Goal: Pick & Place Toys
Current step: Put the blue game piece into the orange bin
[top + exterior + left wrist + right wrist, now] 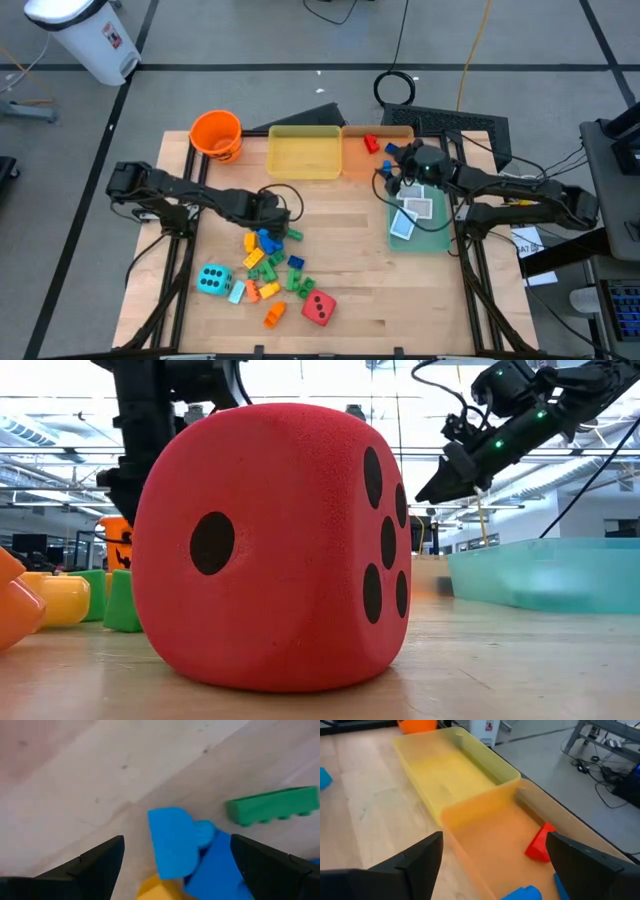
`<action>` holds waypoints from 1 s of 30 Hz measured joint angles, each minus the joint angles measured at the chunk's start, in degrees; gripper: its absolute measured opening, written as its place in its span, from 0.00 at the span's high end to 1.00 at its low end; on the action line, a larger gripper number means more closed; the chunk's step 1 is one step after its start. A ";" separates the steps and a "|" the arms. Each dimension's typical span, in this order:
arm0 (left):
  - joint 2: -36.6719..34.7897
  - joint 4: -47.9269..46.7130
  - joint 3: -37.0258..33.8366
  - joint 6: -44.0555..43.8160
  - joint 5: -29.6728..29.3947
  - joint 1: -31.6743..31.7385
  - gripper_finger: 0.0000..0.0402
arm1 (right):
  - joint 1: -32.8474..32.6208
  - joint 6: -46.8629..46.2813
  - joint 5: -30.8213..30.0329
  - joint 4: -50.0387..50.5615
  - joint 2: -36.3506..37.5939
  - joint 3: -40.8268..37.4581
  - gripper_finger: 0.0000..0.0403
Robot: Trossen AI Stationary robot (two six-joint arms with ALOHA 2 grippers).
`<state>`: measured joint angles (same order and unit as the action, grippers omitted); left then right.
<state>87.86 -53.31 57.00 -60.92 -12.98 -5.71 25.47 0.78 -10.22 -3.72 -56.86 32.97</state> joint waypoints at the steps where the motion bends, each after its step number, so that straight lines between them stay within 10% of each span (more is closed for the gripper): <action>1: -0.03 0.50 -0.37 -1.20 0.25 -0.18 0.08 | -0.15 0.02 0.01 0.09 -0.04 0.00 0.21; 30: 0.03 16.88 -12.23 -13.71 -7.67 2.98 0.08 | -0.08 0.09 0.00 0.15 -0.04 0.00 0.21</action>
<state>87.90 -36.43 44.77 -74.62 -20.65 -2.74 25.39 0.86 -10.22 -3.57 -56.90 32.97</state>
